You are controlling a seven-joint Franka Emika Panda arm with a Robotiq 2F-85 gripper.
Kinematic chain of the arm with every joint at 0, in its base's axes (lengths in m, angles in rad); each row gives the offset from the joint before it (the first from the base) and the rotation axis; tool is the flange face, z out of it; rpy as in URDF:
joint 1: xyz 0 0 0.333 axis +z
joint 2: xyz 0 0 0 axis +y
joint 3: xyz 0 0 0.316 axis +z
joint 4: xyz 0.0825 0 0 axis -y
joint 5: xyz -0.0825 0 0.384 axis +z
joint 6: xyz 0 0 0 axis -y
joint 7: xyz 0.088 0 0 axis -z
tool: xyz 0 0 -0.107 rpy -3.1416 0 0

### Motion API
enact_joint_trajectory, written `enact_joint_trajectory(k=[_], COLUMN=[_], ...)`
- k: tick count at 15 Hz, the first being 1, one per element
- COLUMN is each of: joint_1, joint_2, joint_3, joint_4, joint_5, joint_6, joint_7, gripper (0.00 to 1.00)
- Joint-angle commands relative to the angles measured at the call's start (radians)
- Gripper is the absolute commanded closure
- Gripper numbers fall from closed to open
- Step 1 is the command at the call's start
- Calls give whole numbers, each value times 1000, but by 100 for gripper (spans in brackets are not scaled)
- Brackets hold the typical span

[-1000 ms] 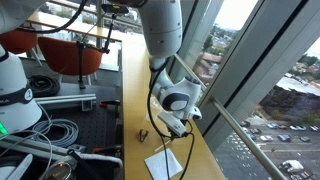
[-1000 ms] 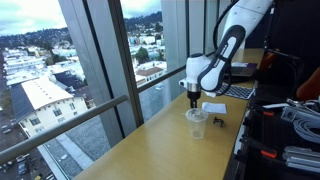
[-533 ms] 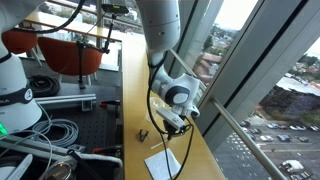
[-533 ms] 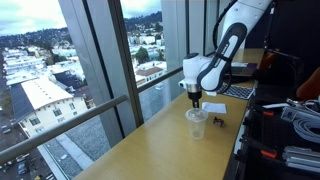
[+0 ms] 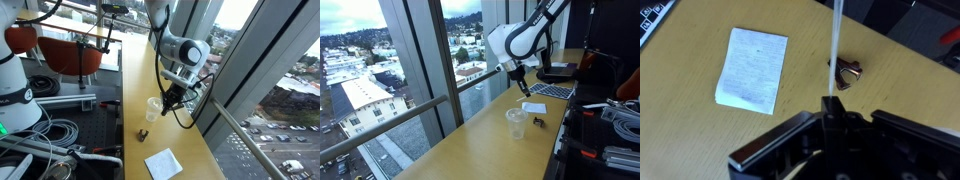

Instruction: Put the straw in the plastic cup

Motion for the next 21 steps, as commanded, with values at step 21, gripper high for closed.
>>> enact_joint_trajectory(k=[21], joint_1=[-137], joint_2=[262], joint_3=[234], joint_4=[506], joint_5=[321], joint_6=[-698], joint_7=[-72], gripper=[100])
